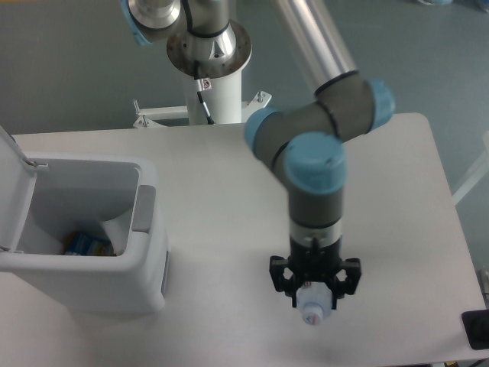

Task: Place the trash in the trash can
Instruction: 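Grasp the water bottle by its cap end and lift it upright, then carry the bottle over the trash bin and release it inside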

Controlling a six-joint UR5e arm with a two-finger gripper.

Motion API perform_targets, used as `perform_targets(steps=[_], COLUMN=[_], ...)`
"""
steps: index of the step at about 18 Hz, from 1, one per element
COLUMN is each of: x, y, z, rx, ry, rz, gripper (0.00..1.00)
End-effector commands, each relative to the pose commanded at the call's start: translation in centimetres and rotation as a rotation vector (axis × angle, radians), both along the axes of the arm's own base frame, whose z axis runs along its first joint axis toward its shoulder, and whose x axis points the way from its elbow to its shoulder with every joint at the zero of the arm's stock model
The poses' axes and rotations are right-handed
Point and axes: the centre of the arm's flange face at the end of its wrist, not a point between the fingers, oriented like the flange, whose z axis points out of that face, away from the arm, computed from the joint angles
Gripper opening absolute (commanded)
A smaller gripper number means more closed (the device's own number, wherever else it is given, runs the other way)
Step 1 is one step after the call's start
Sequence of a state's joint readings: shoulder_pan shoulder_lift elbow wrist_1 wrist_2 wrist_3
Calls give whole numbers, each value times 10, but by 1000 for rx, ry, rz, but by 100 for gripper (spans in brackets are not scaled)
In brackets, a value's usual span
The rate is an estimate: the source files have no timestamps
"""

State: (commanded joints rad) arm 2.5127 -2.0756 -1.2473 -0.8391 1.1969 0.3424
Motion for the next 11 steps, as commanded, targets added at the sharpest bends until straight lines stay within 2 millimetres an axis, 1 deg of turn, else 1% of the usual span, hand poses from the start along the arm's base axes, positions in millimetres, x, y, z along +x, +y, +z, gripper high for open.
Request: perform_targets(steps=[2, 3, 5, 9, 11], x=[11, 19, 40, 81, 104], y=[1, 1, -1, -6, -7], z=[38, 57, 90, 143, 165], rx=[84, 130, 214, 366, 425], ry=[-10, -21, -51, -116, -158], rz=[-7, -18, -55, -164, -206], gripper=[36, 36, 36, 36, 36])
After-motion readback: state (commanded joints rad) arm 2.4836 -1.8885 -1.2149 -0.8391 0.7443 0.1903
